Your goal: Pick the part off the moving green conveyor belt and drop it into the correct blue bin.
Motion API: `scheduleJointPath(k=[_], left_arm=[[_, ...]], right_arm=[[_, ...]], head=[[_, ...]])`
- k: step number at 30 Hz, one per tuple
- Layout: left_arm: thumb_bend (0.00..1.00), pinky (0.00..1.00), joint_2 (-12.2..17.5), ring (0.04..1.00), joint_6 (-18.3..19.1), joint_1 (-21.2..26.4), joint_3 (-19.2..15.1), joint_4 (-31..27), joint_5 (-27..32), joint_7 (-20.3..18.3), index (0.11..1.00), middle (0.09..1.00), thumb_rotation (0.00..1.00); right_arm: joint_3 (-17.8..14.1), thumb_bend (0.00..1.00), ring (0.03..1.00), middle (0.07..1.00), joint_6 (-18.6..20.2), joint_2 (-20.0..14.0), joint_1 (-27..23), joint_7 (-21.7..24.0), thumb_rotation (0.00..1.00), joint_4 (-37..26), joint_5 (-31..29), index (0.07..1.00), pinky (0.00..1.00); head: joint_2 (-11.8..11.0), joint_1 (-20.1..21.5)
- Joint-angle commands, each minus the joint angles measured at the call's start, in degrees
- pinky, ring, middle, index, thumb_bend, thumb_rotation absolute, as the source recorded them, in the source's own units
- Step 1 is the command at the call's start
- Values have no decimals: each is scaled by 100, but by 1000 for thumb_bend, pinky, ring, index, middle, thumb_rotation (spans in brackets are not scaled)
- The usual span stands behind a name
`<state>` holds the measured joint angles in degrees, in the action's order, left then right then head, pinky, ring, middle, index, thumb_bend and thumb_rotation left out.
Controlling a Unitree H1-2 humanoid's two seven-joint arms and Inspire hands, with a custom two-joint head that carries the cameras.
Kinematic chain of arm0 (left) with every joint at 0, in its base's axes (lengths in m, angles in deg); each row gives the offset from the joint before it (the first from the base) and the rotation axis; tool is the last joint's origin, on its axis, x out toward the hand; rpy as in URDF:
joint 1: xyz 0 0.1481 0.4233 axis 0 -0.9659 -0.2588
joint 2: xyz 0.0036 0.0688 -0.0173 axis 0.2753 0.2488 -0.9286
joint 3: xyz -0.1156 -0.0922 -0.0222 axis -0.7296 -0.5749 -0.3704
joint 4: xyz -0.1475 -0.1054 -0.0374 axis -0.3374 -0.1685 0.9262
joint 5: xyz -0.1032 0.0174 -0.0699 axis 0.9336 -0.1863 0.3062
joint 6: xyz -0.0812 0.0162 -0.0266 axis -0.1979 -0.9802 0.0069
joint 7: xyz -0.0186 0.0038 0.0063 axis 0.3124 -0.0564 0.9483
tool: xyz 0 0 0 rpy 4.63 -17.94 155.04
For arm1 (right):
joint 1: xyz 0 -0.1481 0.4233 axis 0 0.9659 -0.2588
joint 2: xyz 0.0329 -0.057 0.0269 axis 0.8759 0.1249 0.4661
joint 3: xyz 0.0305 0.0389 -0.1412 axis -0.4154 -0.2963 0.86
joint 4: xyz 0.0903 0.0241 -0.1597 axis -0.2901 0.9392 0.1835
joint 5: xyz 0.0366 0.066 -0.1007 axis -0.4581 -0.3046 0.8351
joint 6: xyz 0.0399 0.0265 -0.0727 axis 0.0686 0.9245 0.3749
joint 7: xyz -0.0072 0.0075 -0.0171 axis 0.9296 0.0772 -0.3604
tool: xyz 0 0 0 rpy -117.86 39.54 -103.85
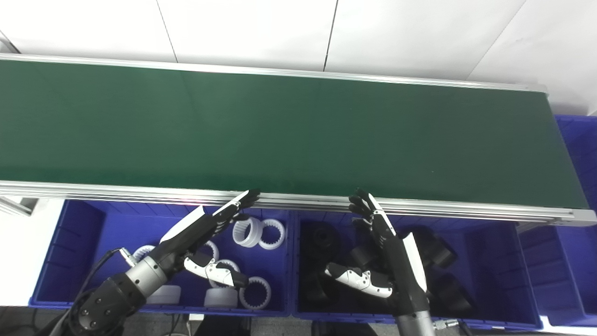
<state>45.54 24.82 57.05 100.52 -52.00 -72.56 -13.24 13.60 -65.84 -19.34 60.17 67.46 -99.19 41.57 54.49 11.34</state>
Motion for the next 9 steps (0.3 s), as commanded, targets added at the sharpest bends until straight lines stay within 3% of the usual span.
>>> scheduleJointPath(k=[1, 9], left_arm=[[1000, 873, -114, 1000, -380, -27, -21, 39, 189, 22, 1000, 1000, 414], [990, 988, -219, 1000, -876, -98, -200, 439, 408, -29, 1000, 1000, 313]], right_arm=[[-10, 866, 875, 898, 125, 33, 77, 70, 461, -219, 34, 935, 790], [20, 878, 885, 905, 386, 117, 159, 71, 463, -291, 274, 929, 798]], head=[[-28, 3], [-54, 92]])
